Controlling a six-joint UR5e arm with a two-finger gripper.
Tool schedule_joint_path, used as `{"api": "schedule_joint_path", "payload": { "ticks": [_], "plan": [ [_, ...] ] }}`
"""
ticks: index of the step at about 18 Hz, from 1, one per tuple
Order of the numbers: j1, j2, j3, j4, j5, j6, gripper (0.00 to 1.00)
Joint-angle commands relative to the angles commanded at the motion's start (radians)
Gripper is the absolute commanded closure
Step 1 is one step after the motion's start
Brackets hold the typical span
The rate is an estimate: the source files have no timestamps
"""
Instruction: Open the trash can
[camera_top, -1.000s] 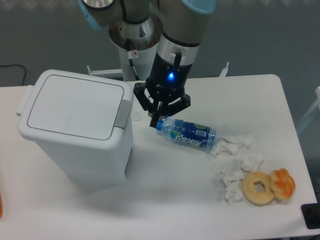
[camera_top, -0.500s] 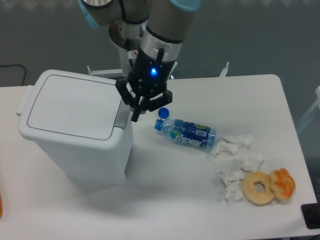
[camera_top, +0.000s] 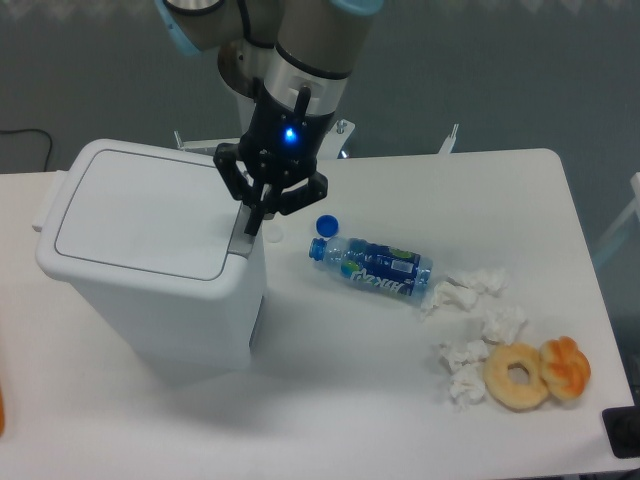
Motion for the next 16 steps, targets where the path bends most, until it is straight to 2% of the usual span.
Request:
{"api": "schedule_joint_path", "payload": {
  "ticks": [9,10,12,13,14,16],
  "plan": [
    [0.012,0.003,0.012,-0.002,-0.011,0.0,1.0],
    [0.017,0.006,0.012,-0.002,-0.02,0.0,0.86],
    [0.035,0.012,0.028,0.014,-0.032,0.002,0.37],
    [0.044,0.014,0.031,0.029,-0.032,0.008,0.03],
    [0.048,0.014,0.038,0.046,-0.032,0.006,0.0],
    [0.054,0.014,0.041,0.054,-0.032,0.008,0.0]
  ]
}}
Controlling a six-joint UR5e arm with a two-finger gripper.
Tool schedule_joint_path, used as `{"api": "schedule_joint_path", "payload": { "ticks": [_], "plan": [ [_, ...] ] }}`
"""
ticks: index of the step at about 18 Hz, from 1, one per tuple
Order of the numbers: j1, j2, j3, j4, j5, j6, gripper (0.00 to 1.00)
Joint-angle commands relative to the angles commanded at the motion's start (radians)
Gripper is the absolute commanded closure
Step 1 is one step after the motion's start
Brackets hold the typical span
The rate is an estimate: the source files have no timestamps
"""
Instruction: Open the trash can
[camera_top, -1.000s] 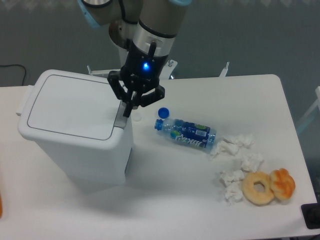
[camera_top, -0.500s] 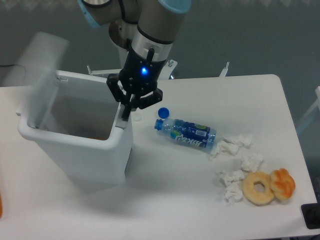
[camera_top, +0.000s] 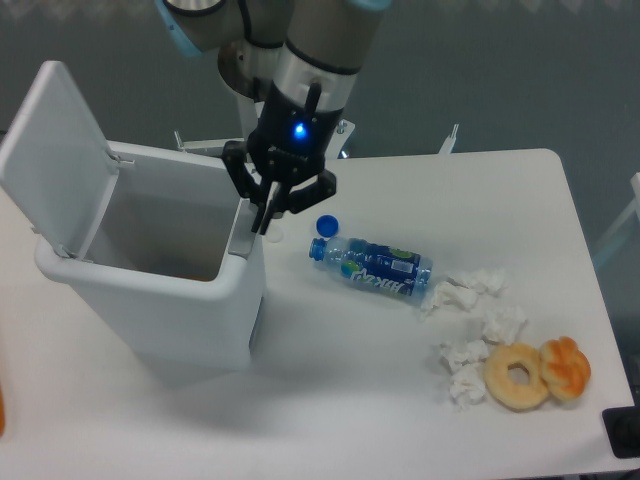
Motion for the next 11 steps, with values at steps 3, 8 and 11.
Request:
{"api": "schedule_joint_path", "payload": {
  "ticks": [3,8,11],
  "plan": [
    [0.063,-0.009,-0.002,0.014,0.008,0.031,0.0],
    [0.156,-0.081,-0.02,0.066,0.072,0.141,0.0],
    [0.184,-0.133,-0.028,0.075,0.153,0.253,0.0]
  ]
}}
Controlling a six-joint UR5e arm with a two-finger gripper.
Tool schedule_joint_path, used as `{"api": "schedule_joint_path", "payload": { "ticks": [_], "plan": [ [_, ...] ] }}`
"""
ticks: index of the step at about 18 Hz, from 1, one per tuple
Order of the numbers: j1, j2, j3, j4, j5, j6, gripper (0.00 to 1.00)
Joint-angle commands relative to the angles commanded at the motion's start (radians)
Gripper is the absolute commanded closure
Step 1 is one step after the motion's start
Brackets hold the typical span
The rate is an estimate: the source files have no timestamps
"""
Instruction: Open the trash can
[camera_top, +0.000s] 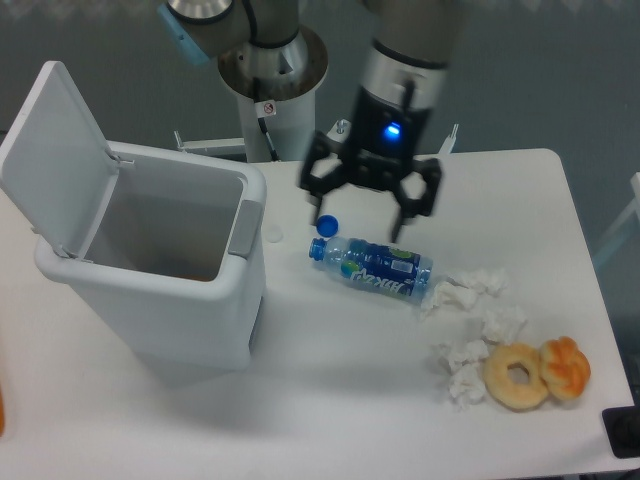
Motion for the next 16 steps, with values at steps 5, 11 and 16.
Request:
{"api": "schedule_joint_path", "payload": {
  "ticks": [5,11,16],
  "plan": [
    [0.009,-0.069,0.003,0.002,0.14,0.27,0.0],
    [0.034,-0.207,0.015,0.035,0.252,0.52,0.0],
    [0.037,-0.235,0.015,0.126,0.287,0.551,0.0]
  ]
}}
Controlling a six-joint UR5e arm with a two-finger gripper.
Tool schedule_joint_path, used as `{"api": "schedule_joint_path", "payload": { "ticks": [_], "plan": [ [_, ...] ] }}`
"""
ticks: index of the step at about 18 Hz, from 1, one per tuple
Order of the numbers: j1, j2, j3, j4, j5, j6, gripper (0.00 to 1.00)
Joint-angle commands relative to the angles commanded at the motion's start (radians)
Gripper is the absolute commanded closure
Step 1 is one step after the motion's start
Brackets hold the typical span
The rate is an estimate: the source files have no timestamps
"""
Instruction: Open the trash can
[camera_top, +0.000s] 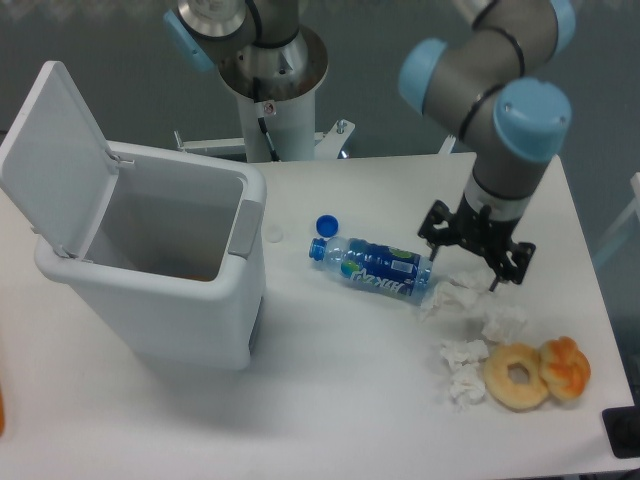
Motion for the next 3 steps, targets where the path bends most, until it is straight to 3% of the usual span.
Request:
{"api": "schedule_joint_path", "payload": {
  "ticks": [3],
  "plan": [
    [-0.003,0.003,-0.008,0.002,0.002,-0.002,0.0]
  ]
}}
